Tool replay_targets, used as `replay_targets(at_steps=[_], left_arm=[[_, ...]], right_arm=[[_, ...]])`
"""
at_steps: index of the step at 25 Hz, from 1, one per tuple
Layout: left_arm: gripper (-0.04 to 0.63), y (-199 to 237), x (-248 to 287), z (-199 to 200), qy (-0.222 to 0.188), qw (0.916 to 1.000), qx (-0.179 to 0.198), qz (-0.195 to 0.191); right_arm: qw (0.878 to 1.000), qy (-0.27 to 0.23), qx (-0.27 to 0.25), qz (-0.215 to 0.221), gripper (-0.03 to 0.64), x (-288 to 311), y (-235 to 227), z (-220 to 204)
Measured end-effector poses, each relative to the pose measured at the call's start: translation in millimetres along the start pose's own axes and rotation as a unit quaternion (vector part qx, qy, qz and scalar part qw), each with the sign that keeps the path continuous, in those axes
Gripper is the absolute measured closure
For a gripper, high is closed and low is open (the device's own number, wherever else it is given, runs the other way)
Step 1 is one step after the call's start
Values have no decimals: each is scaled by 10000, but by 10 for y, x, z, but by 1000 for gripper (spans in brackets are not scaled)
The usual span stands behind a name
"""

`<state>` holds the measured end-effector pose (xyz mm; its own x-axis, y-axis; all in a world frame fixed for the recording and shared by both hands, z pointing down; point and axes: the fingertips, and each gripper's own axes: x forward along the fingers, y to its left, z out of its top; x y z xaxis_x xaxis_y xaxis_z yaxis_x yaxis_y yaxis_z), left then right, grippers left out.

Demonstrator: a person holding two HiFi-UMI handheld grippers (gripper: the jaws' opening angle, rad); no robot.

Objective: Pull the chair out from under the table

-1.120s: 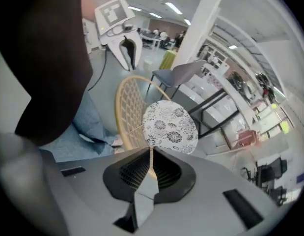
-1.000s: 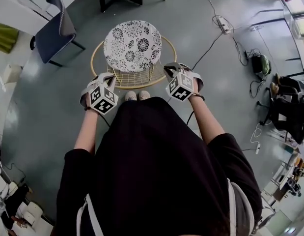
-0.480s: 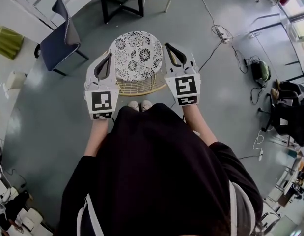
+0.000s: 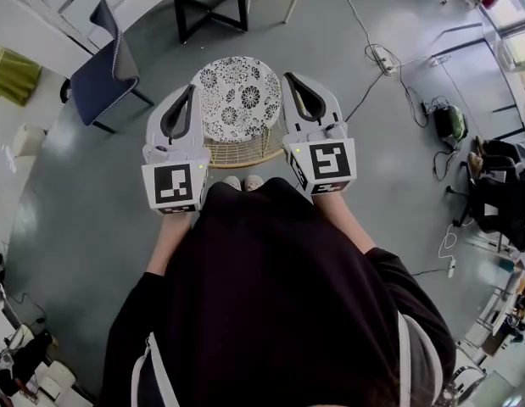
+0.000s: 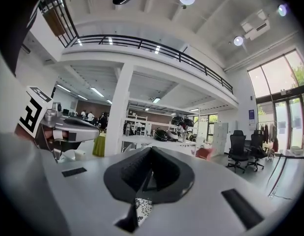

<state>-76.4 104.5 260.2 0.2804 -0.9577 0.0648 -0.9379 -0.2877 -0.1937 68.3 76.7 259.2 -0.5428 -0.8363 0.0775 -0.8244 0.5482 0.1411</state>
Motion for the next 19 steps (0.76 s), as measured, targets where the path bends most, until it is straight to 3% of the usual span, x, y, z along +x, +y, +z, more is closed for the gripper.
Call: replay_targets(at_steps=[19], left_arm=[[589,-47,110,-76,66,9999,50,-56]], right_arm=[[9999,34,-16,112,595,88,-24,-86]])
